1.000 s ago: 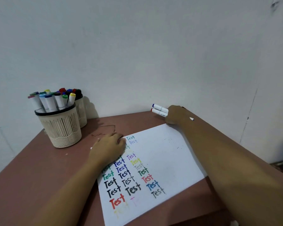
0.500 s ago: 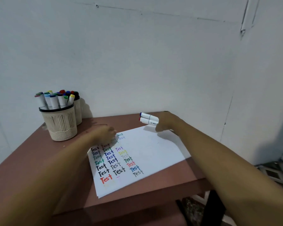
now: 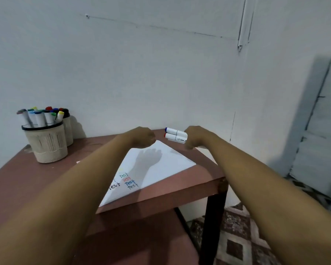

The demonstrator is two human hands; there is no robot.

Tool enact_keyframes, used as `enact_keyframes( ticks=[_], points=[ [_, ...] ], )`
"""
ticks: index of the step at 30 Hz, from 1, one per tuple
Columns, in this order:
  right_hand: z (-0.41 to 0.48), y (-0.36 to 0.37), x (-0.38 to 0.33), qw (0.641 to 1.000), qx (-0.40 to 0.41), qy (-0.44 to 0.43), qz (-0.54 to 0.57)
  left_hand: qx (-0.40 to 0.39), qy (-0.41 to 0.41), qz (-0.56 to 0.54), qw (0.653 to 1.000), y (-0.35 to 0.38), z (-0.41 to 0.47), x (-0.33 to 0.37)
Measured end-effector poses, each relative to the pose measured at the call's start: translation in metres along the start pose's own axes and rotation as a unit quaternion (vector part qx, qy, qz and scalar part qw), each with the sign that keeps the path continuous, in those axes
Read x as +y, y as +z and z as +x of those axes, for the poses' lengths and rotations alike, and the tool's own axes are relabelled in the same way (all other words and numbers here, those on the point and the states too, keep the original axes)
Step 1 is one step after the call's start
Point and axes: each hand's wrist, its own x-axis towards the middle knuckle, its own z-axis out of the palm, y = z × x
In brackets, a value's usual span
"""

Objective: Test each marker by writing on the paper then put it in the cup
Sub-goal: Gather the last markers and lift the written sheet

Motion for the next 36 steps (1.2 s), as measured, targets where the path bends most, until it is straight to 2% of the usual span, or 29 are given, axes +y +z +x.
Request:
enact_keyframes(
  ticks=[20,36],
  points=[
    [-0.089,-0.025,0.14,0.99,0.024,0.137,-0.004,-0.02,0.147,0.023,0.989,0.016,0.016,0.159],
    [-0.141,0.009,0.237,0.973,-0.011,0.229,-0.003,-0.064,0.25,0.029,0.966,0.08,0.036,0.262]
  ],
)
